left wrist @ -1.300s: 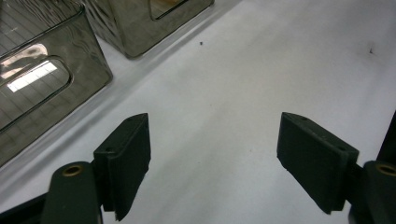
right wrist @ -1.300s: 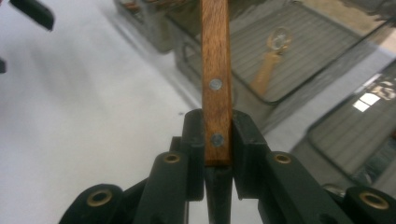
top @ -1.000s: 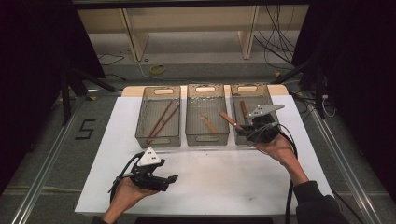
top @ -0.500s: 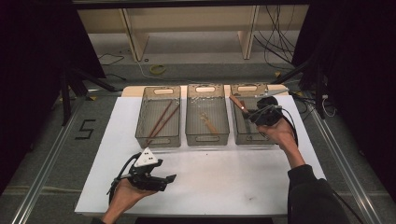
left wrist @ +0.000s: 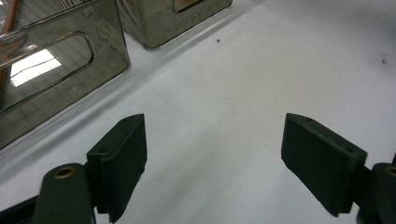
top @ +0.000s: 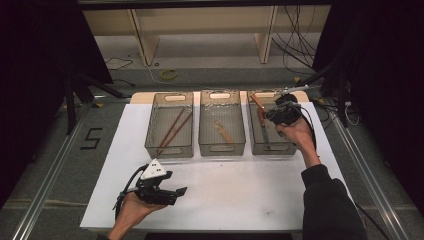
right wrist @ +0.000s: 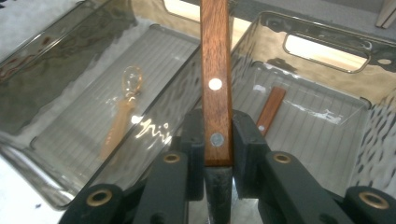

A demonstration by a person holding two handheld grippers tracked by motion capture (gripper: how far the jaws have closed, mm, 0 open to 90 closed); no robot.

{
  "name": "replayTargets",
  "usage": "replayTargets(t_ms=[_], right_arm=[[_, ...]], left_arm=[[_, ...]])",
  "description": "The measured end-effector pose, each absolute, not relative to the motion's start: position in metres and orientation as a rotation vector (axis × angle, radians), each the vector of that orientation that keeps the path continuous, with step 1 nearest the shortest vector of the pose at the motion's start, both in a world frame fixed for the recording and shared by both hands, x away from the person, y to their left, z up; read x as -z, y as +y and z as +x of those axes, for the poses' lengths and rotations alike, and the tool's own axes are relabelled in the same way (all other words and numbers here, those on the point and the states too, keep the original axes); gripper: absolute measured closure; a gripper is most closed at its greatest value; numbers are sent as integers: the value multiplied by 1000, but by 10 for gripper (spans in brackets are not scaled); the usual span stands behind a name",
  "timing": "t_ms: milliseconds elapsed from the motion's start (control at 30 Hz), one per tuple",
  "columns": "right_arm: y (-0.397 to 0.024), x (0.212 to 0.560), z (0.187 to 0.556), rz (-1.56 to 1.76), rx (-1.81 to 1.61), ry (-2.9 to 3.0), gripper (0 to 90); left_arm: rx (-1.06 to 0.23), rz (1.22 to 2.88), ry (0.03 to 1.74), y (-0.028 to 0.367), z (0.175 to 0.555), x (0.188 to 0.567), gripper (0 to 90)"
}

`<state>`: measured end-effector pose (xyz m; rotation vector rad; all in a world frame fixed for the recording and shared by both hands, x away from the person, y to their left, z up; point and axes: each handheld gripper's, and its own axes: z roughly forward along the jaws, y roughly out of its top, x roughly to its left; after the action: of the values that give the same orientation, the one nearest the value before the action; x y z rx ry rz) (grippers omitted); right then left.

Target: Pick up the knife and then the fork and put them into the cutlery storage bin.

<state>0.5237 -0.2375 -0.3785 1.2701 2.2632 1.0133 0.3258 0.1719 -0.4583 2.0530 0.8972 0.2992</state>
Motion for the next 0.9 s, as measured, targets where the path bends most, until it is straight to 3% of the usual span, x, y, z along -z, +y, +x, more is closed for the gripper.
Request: replayTargets(t_ms=[900], right_arm=[[-242,396,553,1438,-948,2197,777]], left_arm=[[-299,2052,900,173,326,459,221]])
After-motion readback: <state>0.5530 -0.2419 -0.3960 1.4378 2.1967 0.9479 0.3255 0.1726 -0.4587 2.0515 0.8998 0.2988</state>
